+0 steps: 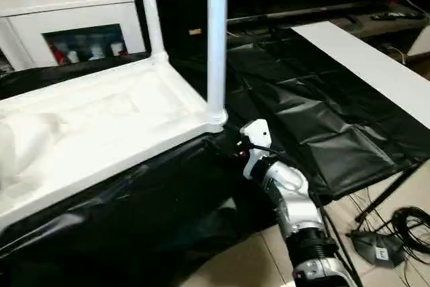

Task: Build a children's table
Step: Rotate table base

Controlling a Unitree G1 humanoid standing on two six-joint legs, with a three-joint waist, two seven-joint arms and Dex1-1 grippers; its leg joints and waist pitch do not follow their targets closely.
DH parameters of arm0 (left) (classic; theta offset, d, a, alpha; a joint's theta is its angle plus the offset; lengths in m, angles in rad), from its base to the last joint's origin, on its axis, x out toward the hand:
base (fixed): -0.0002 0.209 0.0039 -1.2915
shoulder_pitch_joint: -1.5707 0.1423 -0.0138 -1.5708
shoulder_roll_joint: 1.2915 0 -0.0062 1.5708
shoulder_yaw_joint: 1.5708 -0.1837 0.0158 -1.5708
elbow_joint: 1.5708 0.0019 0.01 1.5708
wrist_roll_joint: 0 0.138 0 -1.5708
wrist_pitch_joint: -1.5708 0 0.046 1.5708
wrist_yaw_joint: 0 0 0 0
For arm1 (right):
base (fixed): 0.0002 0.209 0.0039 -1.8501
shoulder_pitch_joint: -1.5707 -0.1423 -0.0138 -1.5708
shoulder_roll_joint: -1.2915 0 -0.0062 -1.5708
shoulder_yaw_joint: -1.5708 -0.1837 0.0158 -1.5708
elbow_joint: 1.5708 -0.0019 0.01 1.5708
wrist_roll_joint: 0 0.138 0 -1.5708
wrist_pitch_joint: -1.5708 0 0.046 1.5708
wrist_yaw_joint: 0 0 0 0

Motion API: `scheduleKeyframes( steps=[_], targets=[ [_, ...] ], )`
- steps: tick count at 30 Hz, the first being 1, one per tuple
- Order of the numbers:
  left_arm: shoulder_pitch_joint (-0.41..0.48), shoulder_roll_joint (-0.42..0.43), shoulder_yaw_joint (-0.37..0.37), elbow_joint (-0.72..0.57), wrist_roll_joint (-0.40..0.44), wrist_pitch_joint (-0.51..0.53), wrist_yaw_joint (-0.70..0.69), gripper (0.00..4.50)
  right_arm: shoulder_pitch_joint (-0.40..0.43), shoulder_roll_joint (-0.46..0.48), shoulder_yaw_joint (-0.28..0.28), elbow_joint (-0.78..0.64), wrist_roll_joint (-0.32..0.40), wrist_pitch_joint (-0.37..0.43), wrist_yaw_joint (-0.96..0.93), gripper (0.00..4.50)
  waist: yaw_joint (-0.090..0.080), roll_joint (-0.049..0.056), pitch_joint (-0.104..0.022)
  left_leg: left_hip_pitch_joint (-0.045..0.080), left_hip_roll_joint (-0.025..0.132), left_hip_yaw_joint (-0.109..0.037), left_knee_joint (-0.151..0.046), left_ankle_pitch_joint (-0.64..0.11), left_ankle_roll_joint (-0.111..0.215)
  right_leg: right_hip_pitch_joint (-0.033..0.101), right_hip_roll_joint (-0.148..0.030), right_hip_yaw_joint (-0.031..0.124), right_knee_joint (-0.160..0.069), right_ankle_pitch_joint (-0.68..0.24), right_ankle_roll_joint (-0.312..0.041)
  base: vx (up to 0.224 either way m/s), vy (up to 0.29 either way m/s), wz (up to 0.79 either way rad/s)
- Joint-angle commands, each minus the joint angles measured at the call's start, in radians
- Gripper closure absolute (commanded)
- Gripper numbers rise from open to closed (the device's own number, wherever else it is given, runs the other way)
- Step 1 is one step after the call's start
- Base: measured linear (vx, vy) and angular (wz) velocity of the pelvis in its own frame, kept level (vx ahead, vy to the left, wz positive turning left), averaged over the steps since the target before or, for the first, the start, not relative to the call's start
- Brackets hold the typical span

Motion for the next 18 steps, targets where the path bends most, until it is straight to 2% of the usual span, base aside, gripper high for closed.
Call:
scheduleKeyframes(
  steps=[1,3,4,5,7,8,12,14,15,16,17,18],
  targets=[
    [-0.025,-0.008,-0.024,-0.081,-0.044,0.024,0.037,0.04,-0.023,0.000,-0.011,0.027,-0.023,-0.015,-0.041,0.76,-0.006,0.033,-0.040,0.031,0.017,-0.014,-0.083,-0.511,-0.068,0.009,-0.026,0.023,-0.078,-0.326,-0.205,0.000,0.000,0.00],
    [-0.048,-0.037,-0.047,-0.157,-0.084,0.043,0.066,0.04,-0.034,0.008,-0.009,0.055,-0.046,-0.028,-0.084,0.76,-0.004,0.030,-0.039,0.033,0.015,-0.011,-0.079,-0.495,-0.064,0.008,-0.025,0.024,-0.080,-0.319,-0.208,0.000,0.000,0.00],
    [-0.056,-0.054,-0.059,-0.208,-0.108,0.060,0.076,0.04,-0.043,0.015,-0.010,0.076,-0.052,-0.029,-0.107,0.76,-0.005,0.031,-0.038,0.031,0.017,-0.012,-0.081,-0.498,-0.071,0.010,-0.028,0.024,-0.079,-0.338,-0.208,0.000,0.000,0.00],
    [-0.065,-0.071,-0.072,-0.253,-0.131,0.072,0.088,0.04,-0.053,0.017,-0.007,0.097,-0.067,-0.027,-0.135,0.76,-0.003,0.028,-0.038,0.035,0.015,-0.011,-0.079,-0.505,-0.070,0.007,-0.027,0.024,-0.084,-0.359,-0.201,0.000,0.000,0.00],
    [-0.079,-0.099,-0.112,-0.356,-0.174,0.105,0.109,0.04,-0.078,0.021,-0.006,0.146,-0.079,-0.027,-0.168,0.76,-0.005,0.027,-0.040,0.031,0.016,-0.014,-0.080,-0.496,-0.076,0.012,-0.027,0.023,-0.080,-0.359,-0.199,0.000,0.000,0.00],
    [-0.086,-0.111,-0.129,-0.399,-0.191,0.120,0.116,0.04,-0.092,0.019,-0.003,0.172,-0.091,-0.024,-0.188,0.76,-0.004,0.027,-0.040,0.035,0.016,-0.012,-0.078,-0.497,-0.080,0.008,-0.025,0.023,-0.080,-0.351,-0.202,0.000,0.000,0.00],
    [-0.096,-0.134,-0.174,-0.488,-0.231,0.140,0.134,0.04,-0.118,0.009,-0.003,0.217,-0.112,-0.026,-0.221,0.76,-0.010,0.022,-0.040,0.025,0.011,-0.013,-0.078,-0.478,-0.078,0.017,-0.022,0.021,-0.078,-0.355,-0.178,0.000,0.000,0.00],
    [-0.112,-0.159,-0.217,-0.571,-0.279,0.165,0.167,0.04,-0.143,0.001,-0.007,0.255,-0.128,-0.024,-0.250,0.76,-0.016,0.020,-0.042,0.027,0.011,-0.011,-0.074,-0.468,-0.081,0.015,-0.020,0.021,-0.076,-0.336,-0.180,0.000,0.000,0.00],
    [-0.141,-0.181,-0.270,-0.630,-0.291,0.172,0.194,0.04,-0.170,-0.006,-0.013,0.289,-0.136,-0.021,-0.273,0.76,-0.018,0.006,-0.043,0.026,0.011,-0.009,-0.073,-0.459,-0.077,0.016,-0.018,0.021,-0.078,-0.330,-0.182,0.000,0.000,0.00],
    [-0.155,-0.189,-0.292,-0.647,-0.289,0.171,0.203,0.04,-0.179,-0.008,-0.015,0.299,-0.137,-0.022,-0.278,0.76,-0.015,0.013,-0.047,0.028,0.011,-0.009,-0.070,-0.437,-0.076,0.017,-0.019,0.022,-0.073,-0.308,-0.185,0.000,0.000,0.00],
    [-0.175,-0.201,-0.317,-0.665,-0.290,0.179,0.215,0.04,-0.192,-0.009,-0.017,0.316,-0.138,-0.024,-0.280,0.76,-0.017,0.005,-0.047,0.021,0.009,-0.007,-0.068,-0.405,-0.070,0.020,-0.018,0.022,-0.070,-0.275,-0.189,0.000,0.000,0.00],
    [-0.201,-0.217,-0.348,-0.677,-0.288,0.186,0.224,0.04,-0.206,-0.008,-0.017,0.331,-0.140,-0.026,-0.280,0.76,-0.017,0.007,-0.048,0.016,0.008,-0.007,-0.067,-0.384,-0.068,0.025,-0.019,0.021,-0.065,-0.260,-0.190,0.000,0.000,0.00]
  ],
)
